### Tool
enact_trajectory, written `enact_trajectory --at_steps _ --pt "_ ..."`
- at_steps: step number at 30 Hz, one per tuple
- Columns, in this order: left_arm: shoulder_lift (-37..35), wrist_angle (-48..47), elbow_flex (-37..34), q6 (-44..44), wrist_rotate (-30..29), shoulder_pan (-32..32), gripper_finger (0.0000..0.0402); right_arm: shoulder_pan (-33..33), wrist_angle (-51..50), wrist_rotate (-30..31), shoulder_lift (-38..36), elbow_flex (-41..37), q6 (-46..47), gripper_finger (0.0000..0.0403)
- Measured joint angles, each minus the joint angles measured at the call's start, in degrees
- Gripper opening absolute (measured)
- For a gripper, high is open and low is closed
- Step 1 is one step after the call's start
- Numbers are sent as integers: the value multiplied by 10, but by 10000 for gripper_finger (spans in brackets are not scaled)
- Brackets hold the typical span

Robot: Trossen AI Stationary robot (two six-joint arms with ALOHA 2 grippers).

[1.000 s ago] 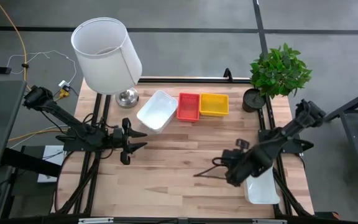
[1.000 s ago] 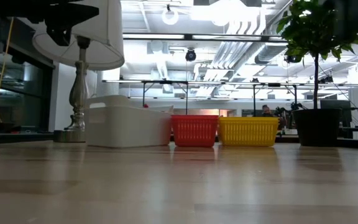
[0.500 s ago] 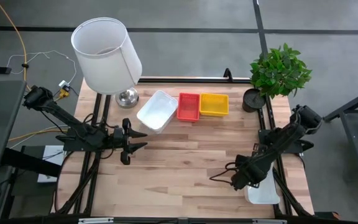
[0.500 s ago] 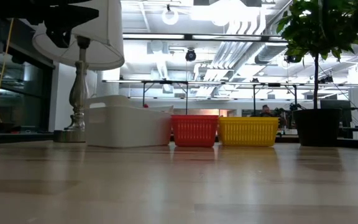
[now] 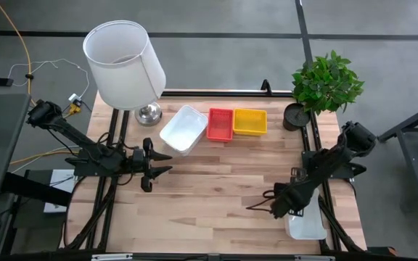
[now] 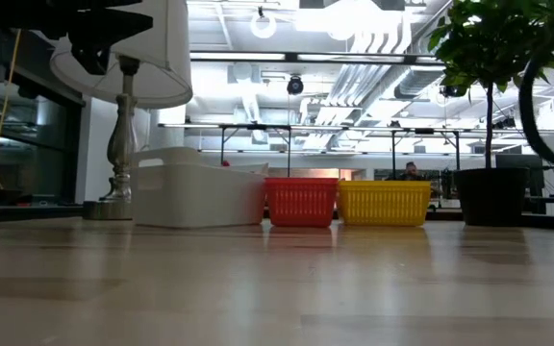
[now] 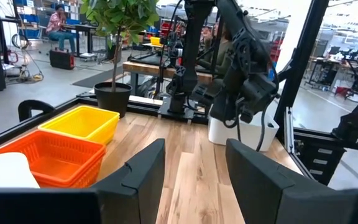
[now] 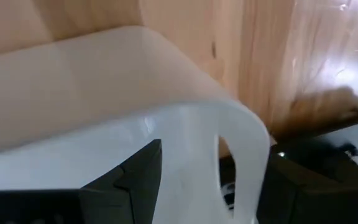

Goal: Stack baskets by color
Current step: Stack the bottom white bin on the white bin

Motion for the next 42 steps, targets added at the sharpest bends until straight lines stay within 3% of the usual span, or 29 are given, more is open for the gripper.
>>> enact_trajectory --at_steps 5,8,15,21,29,33,42 --pt "0 0 0 -6 0 0 157 0 27 18 0 -21 -10 193" --pt "0 0 0 -6 0 0 157 0 37 18 0 -23 -26 168" --pt "0 0 0 -6 0 0 157 -2 36 -6 -6 -9 -43 14" --pt "0 0 0 -6 0 0 157 -6 -5 19 -42 45 -13 5" --pt "0 4 0 -5 0 1 157 -51 -2 179 -128 134 13 1" --pt "0 10 0 -2 0 1 157 -102 42 230 -151 167 -51 1" --pt "0 10 0 -1 13 1 157 -214 147 229 -117 259 -247 0"
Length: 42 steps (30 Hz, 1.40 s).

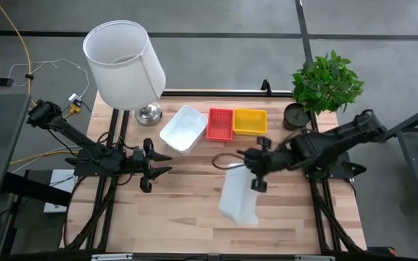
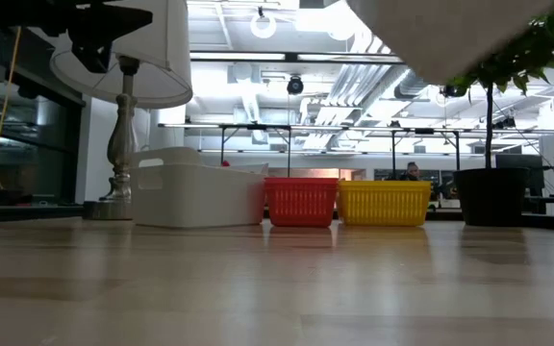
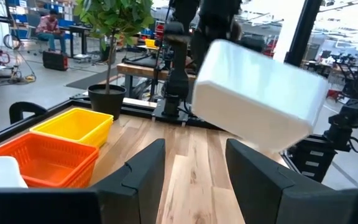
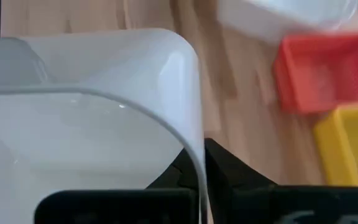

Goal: Stack baskets by color
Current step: Stack the bottom white bin on the white bin

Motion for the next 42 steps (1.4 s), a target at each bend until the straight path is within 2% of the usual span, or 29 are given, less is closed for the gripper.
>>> enact_trajectory --at_steps 8,15,18,24,34,37,42 --pt "0 0 0 6 2 0 157 -69 22 -1 47 87 -108 0" --pt "0 -1 0 6 2 0 157 -126 60 -16 76 116 -154 0" --pt "0 -5 0 6 10 0 157 -151 84 -21 82 117 -161 0" --pt "0 -6 0 35 69 0 157 -198 127 -20 84 117 -167 0" --pt "0 -6 0 44 61 0 157 -280 183 -33 102 122 -151 0" --pt "-1 -4 0 58 61 0 157 -301 185 -23 129 147 -154 0" --pt "-3 -5 0 73 52 0 157 -325 199 40 193 195 -184 0"
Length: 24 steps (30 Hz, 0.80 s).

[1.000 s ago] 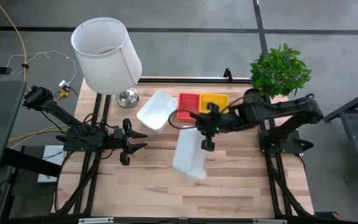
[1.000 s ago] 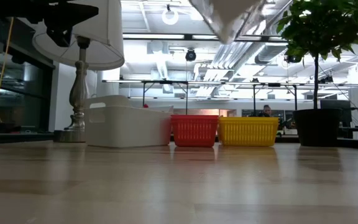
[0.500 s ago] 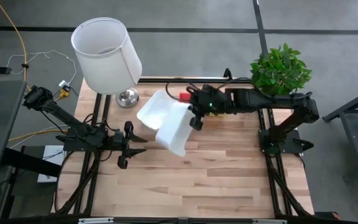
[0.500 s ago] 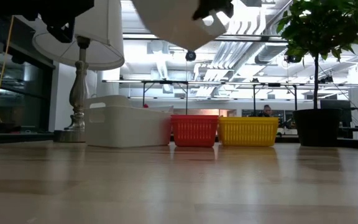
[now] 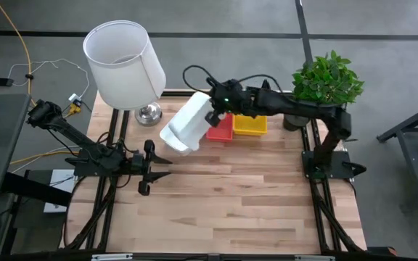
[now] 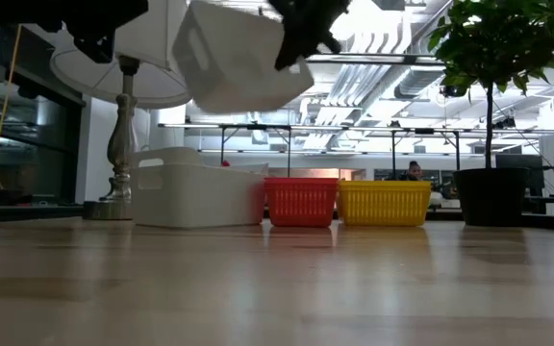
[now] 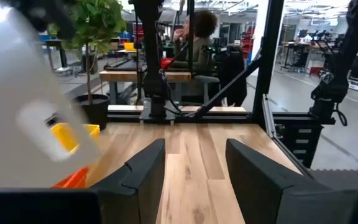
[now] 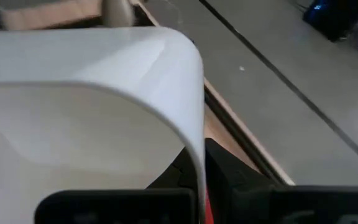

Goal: Stack baskets by color
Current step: Stack the bottom white bin on the white bin

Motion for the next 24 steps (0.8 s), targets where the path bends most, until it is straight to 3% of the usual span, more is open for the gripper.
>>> enact_trajectory --at_steps 6,11,24 --pt "0 -8 0 -2 7 -4 157 -25 -1 2 72 42 -23 0" --pt "0 -7 0 9 9 -23 157 -37 41 -33 108 48 -23 0" --pt "0 2 0 13 -10 -37 157 -44 54 -103 126 48 -23 0"
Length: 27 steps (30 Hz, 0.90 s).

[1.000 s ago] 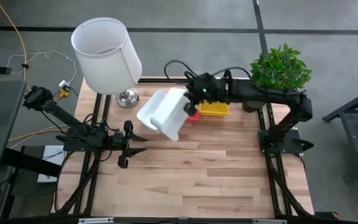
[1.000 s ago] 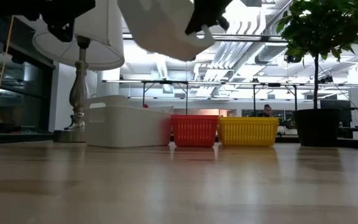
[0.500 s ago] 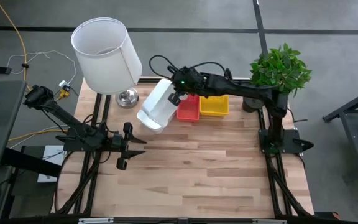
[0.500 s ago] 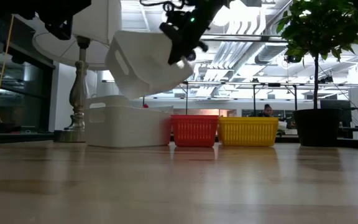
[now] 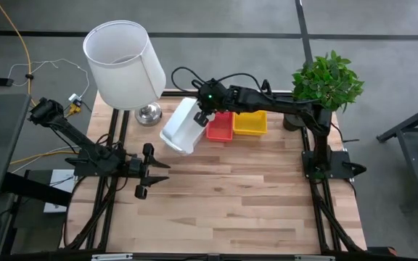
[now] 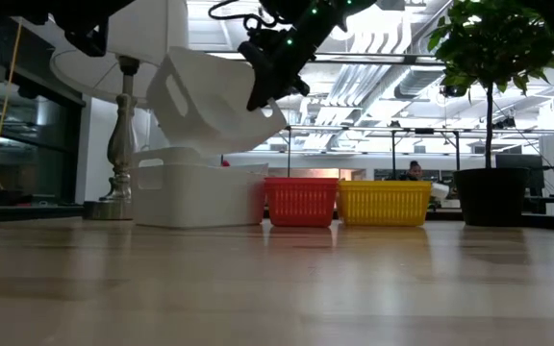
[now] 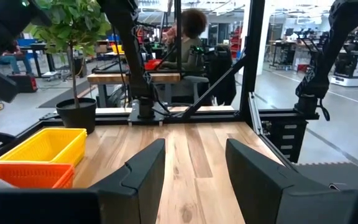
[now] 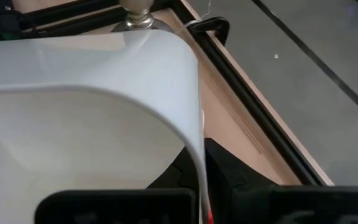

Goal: Stack baskets by color
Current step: Stack the bottom white bin on the white bin

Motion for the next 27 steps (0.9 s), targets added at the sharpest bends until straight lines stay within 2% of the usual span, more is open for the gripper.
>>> enact_trajectory --at_steps 9,27 --pt "0 0 0 0 0 0 157 1 -22 -41 0 0 -46 0" --pt "0 1 0 0 0 0 157 16 -96 -14 0 -1 -130 0"
